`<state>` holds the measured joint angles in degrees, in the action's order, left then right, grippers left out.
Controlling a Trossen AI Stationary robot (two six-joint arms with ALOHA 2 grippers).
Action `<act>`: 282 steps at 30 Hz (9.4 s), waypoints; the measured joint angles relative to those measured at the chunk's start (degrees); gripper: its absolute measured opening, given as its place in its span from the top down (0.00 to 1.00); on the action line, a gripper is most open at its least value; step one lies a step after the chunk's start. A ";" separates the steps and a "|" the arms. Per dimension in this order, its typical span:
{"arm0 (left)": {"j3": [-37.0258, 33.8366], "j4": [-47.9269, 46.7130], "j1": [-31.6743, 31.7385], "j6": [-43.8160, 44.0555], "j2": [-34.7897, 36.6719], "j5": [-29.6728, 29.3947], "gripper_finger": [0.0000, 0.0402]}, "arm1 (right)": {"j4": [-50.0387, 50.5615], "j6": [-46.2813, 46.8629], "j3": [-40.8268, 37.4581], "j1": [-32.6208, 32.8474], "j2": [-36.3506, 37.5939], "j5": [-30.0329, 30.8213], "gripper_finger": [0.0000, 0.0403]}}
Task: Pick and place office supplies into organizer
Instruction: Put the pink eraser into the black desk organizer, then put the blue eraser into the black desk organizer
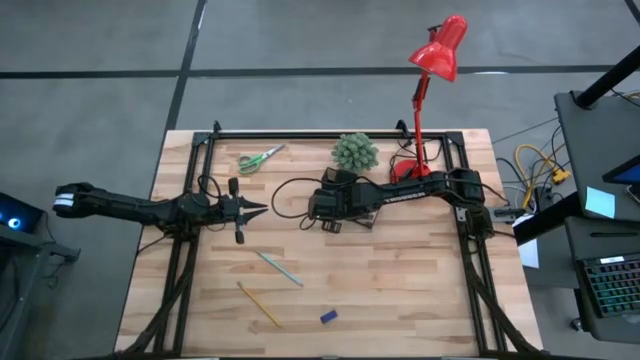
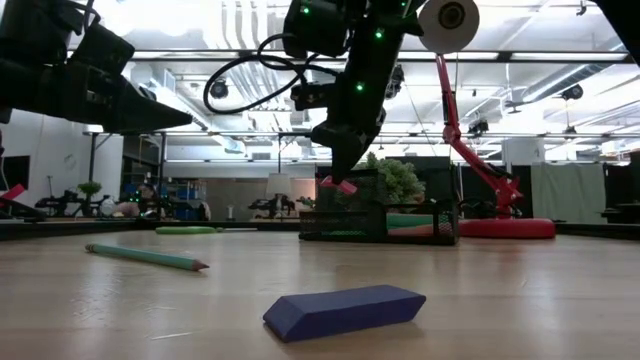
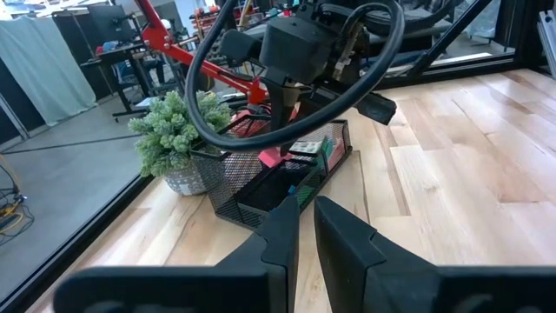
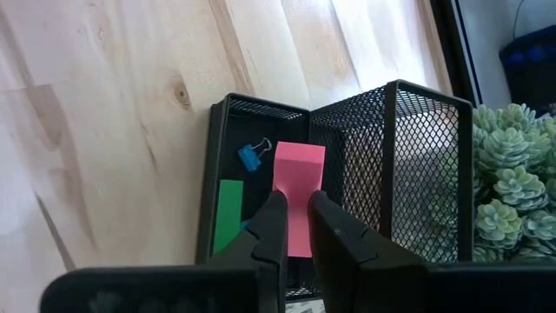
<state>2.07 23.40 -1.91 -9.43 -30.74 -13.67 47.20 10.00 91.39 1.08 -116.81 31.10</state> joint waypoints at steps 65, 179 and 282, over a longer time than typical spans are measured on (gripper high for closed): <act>-0.02 0.02 0.02 0.02 0.02 -0.02 0.93 | -1.16 1.03 0.39 0.13 0.00 -1.96 0.92; 2.92 0.04 0.03 -3.39 0.11 -0.02 0.93 | -17.79 -6.91 -4.52 25.29 1.11 -33.82 0.45; 2.89 0.11 0.02 -3.44 -0.37 -0.02 0.93 | -34.25 -6.14 -13.35 28.22 -5.94 -34.39 0.80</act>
<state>4.95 23.51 -1.89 -12.87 -31.11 -13.69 12.95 3.86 78.04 29.30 -122.75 -3.28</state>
